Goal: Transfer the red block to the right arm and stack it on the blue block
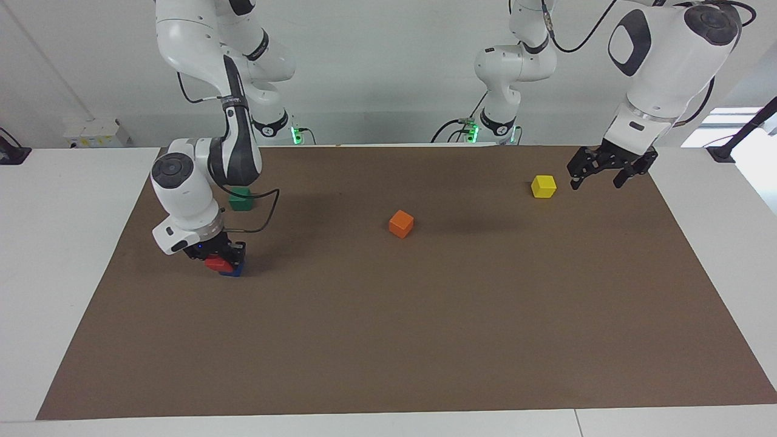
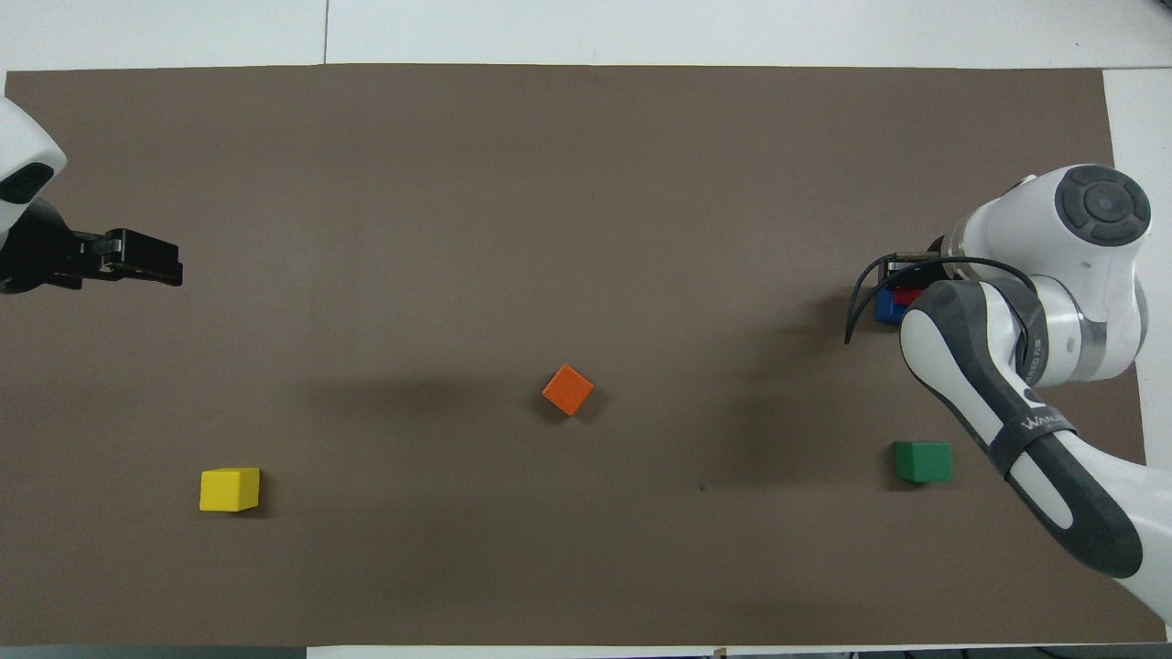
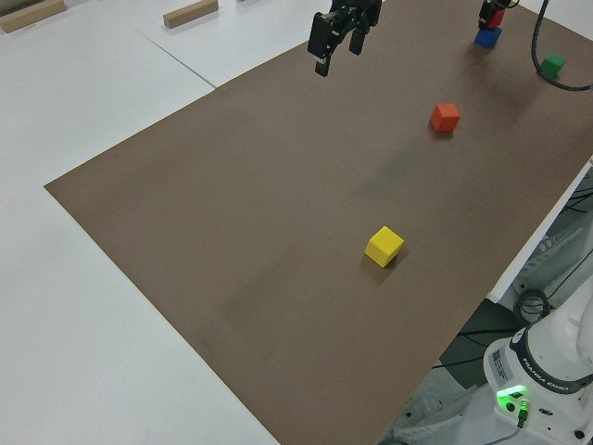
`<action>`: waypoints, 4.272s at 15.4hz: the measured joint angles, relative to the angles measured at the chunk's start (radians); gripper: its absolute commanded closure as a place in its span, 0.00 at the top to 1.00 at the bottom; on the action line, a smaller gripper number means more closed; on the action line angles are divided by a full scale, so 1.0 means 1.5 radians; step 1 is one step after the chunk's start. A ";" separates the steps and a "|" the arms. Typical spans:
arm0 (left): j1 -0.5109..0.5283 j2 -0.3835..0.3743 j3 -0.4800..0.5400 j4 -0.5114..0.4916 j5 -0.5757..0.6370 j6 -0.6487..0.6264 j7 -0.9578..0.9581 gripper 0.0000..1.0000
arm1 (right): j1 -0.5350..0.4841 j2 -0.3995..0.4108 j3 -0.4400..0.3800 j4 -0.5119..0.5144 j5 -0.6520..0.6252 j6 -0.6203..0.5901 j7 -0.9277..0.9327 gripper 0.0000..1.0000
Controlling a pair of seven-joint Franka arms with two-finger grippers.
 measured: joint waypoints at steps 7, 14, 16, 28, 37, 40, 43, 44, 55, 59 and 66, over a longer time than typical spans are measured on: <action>-0.001 0.001 0.006 0.000 0.000 0.000 0.001 1.00 | 0.000 0.000 0.000 -0.002 0.000 -0.001 0.000 1.00; -0.001 0.001 0.007 0.000 0.000 0.000 0.001 1.00 | 0.000 -0.001 0.000 -0.001 0.000 -0.004 0.000 1.00; -0.001 0.001 0.008 0.000 0.000 0.001 0.001 1.00 | 0.000 -0.002 0.002 0.010 0.003 -0.026 0.000 1.00; -0.001 -0.001 0.008 0.002 0.000 0.000 0.001 1.00 | 0.002 -0.103 0.028 0.205 0.049 -0.294 0.001 1.00; -0.001 -0.001 0.012 0.002 0.000 0.000 0.001 1.00 | 0.000 -0.237 0.027 0.208 0.114 -0.420 -0.038 1.00; -0.001 -0.001 0.012 0.002 0.000 0.000 0.001 1.00 | -0.007 -0.234 0.021 0.208 0.120 -0.443 -0.062 1.00; -0.001 -0.001 0.012 0.002 0.000 0.000 0.001 1.00 | -0.020 -0.232 0.020 0.208 0.120 -0.464 -0.076 1.00; -0.001 -0.001 0.012 0.002 0.000 0.000 0.001 1.00 | -0.024 -0.232 0.019 0.208 0.120 -0.468 -0.077 1.00; -0.001 -0.001 0.012 0.002 0.000 0.000 0.001 1.00 | -0.031 -0.225 0.018 0.208 0.081 -0.469 -0.078 1.00; -0.001 -0.001 0.012 0.002 0.000 0.000 0.001 1.00 | -0.032 -0.225 0.018 0.208 0.078 -0.469 -0.078 1.00; -0.001 -0.001 0.012 0.002 0.000 0.000 0.001 1.00 | -0.032 -0.225 0.018 0.208 0.078 -0.469 -0.078 1.00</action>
